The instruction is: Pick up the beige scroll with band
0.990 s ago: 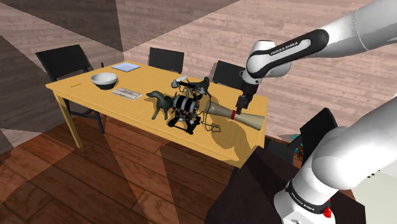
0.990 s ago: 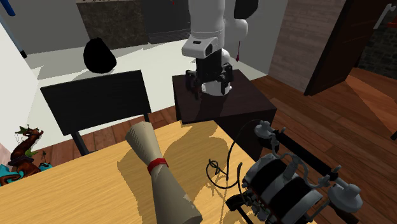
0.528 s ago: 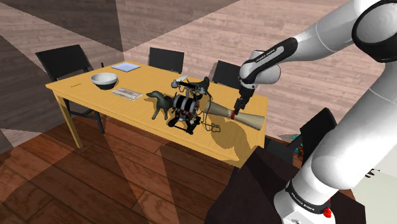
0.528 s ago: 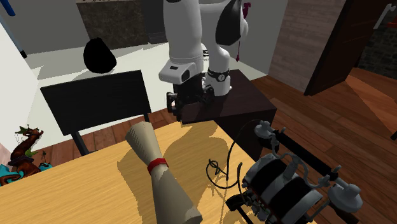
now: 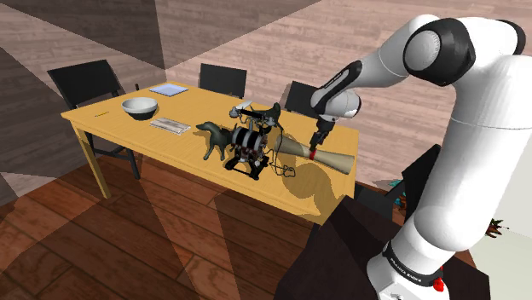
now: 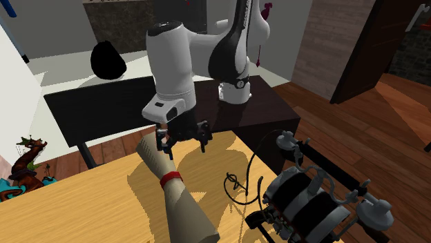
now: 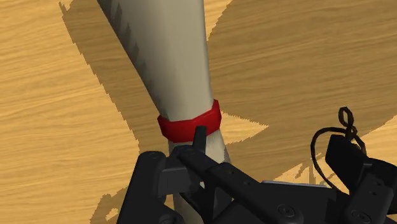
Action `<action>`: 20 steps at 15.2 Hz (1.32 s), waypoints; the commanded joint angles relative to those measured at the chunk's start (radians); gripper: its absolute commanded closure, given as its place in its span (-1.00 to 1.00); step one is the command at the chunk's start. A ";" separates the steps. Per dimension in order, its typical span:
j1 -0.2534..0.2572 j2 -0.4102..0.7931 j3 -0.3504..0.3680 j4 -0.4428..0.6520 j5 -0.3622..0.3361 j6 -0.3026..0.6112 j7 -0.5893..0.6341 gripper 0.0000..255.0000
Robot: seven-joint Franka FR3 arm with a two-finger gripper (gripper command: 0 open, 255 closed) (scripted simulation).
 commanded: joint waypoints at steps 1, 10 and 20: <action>-0.036 0.080 0.015 0.065 0.058 0.018 -0.061 -1.00; -0.123 0.264 0.078 0.199 0.167 0.076 -0.165 -1.00; -0.134 0.294 0.093 0.205 0.185 0.099 -0.179 1.00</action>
